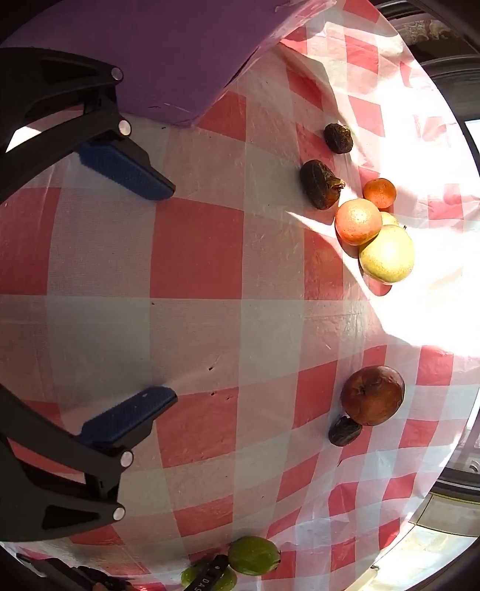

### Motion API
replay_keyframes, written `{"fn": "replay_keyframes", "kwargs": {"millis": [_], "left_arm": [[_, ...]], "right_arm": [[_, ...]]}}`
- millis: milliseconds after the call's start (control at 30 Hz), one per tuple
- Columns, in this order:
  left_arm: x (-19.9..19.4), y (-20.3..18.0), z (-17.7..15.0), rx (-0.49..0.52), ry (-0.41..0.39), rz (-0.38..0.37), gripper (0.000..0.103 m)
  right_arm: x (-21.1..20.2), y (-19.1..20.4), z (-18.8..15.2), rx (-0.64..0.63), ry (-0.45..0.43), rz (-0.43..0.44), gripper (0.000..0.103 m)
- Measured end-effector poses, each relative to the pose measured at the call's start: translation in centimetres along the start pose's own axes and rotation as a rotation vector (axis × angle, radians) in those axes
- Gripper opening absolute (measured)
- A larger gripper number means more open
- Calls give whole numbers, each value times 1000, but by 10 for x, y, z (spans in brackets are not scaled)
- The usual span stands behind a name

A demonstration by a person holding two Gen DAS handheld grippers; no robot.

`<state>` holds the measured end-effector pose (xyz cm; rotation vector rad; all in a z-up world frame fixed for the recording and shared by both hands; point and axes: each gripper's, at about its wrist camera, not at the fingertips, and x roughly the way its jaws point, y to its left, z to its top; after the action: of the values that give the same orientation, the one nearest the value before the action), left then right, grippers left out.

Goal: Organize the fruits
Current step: 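Grasp the green pomelo with the right tool while the left tool grasps the red apple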

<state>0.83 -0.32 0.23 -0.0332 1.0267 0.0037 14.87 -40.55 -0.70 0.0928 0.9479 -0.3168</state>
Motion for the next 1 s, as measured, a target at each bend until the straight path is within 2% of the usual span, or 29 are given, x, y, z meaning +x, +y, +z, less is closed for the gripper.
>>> {"fn": "replay_keyframes", "kwargs": {"millis": [100, 200, 300, 400, 600, 733, 767, 833, 900, 1000], "left_arm": [[7, -11, 25, -21, -35, 2, 101], [22, -26, 55, -48, -44, 1, 101], [38, -34, 76, -51, -63, 11, 101], [50, -53, 88, 19, -121, 67, 99], [76, -85, 124, 130, -136, 29, 89], [90, -110, 143, 215, -145, 19, 89], [101, -116, 150, 231, -127, 26, 88], [111, -124, 161, 235, -119, 9, 87], [108, -141, 183, 245, -149, 8, 87], [136, -156, 201, 260, -109, 11, 89]], "right_arm": [[4, 10, 7, -26, -17, 15, 64], [2, 6, 10, -29, -23, 77, 64], [3, 20, 14, -69, -46, 108, 64], [6, 18, 19, -45, -53, 133, 64], [-4, 22, 19, -61, -70, 192, 64], [-4, 30, 20, -101, -80, 226, 64], [-5, 30, 20, -100, -80, 234, 65], [-6, 28, 18, -95, -84, 249, 65], [-6, 28, 16, -91, -84, 250, 65], [-4, 29, 17, -73, -62, 247, 65]]}}
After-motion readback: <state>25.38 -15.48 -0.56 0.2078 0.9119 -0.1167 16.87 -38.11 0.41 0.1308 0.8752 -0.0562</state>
